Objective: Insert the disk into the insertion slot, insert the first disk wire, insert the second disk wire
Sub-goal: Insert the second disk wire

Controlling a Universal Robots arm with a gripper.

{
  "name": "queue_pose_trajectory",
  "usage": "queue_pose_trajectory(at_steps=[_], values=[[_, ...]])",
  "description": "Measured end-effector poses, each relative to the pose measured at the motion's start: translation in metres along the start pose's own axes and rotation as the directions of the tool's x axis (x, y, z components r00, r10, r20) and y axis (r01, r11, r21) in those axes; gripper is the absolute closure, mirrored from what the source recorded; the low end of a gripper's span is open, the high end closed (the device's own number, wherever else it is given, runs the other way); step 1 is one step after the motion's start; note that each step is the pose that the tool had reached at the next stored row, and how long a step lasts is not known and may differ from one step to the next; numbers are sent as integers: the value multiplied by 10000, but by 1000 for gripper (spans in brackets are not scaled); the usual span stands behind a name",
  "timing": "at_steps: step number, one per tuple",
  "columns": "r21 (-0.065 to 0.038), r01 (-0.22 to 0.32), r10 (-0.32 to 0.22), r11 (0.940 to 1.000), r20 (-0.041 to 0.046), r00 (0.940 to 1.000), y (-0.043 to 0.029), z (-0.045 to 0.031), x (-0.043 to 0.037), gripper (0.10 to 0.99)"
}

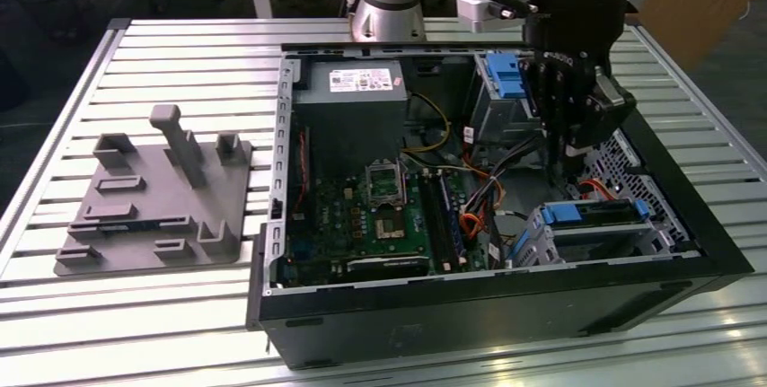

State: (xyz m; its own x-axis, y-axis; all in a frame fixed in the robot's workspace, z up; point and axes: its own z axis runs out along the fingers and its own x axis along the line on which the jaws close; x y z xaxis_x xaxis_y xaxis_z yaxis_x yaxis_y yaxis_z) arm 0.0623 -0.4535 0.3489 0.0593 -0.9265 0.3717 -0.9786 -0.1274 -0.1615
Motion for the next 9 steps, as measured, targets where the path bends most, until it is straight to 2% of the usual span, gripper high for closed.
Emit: queue_pose_trajectory(at_steps=[9], values=[[-2, -6, 6, 10000, 2, 10000, 6, 34, -13, 796]])
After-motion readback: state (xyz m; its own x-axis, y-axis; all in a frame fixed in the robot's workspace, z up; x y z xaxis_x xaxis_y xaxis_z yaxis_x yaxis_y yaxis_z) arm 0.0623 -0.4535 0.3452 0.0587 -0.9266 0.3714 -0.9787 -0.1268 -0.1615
